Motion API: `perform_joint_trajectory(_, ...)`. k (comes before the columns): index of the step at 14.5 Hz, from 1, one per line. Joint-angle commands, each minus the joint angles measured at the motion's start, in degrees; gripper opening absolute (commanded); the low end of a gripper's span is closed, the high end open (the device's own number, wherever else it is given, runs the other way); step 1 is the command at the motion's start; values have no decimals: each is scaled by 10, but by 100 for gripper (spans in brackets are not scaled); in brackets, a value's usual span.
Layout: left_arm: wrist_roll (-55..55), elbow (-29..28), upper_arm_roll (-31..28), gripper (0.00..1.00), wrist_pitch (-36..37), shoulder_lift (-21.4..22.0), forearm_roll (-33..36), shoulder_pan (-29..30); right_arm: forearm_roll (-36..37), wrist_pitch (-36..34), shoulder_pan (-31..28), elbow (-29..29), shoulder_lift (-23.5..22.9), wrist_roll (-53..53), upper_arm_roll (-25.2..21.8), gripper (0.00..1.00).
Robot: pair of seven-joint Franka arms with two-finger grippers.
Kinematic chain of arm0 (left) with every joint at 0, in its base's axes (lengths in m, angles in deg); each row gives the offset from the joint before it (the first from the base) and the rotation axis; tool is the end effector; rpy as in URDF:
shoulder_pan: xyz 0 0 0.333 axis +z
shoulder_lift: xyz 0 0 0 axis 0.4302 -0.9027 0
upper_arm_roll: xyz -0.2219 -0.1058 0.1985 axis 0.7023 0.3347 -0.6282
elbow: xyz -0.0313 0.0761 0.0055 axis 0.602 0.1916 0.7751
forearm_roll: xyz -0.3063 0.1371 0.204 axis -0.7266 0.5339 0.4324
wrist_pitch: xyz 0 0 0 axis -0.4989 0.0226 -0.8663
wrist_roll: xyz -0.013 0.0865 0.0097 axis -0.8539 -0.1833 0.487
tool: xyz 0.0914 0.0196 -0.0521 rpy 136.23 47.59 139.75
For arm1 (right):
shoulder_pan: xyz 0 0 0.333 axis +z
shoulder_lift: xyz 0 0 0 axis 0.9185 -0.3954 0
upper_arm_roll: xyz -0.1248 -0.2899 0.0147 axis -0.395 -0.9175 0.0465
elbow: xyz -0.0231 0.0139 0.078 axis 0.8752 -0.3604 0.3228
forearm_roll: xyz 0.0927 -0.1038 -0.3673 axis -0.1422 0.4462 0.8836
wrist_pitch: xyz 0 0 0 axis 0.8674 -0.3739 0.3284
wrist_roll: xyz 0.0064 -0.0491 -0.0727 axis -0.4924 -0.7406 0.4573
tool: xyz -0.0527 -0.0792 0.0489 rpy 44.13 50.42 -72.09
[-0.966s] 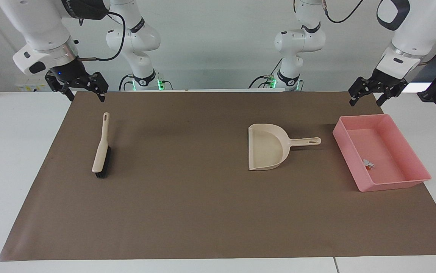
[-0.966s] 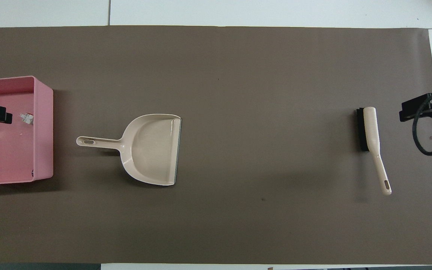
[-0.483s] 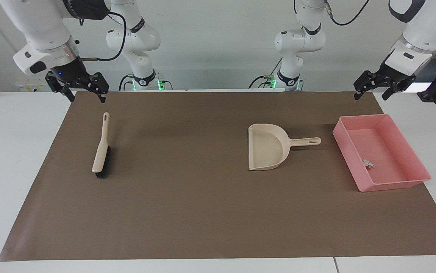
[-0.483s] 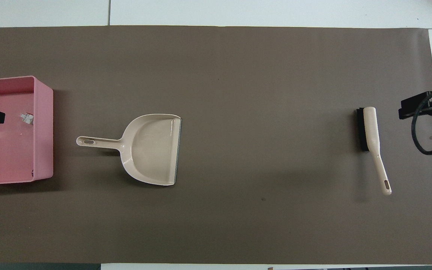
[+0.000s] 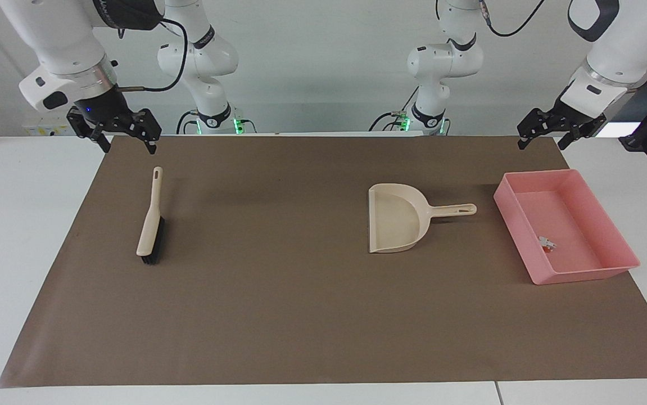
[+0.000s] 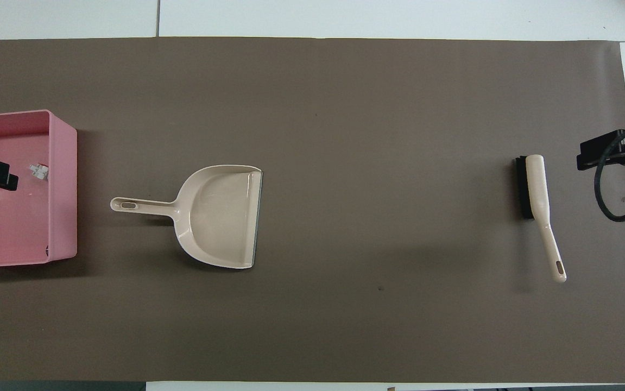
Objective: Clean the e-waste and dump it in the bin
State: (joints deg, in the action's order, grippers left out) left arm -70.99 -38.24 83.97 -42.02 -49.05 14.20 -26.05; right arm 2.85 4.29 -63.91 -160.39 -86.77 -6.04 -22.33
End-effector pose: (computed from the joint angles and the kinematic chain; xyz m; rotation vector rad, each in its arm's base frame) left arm 0.5337 0.0042 0.6268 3.1234 -0.1497 -0.1147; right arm 0.5445 -0.0103 0.6356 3.1071 -0.0811 -0.0532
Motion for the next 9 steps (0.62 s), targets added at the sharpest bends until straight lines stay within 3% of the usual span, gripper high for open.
perform_joint_trajectory(1, -1, -25, 2, 99, -26, 20, 7, 3, 5, -2, -5, 1, -3, 9, 2, 100)
perform_joint_trajectory(9, -3, -36, 2, 99, -48, 21, 7, 3, 10, -25, -1, 7, -3, 6, 2, 100)
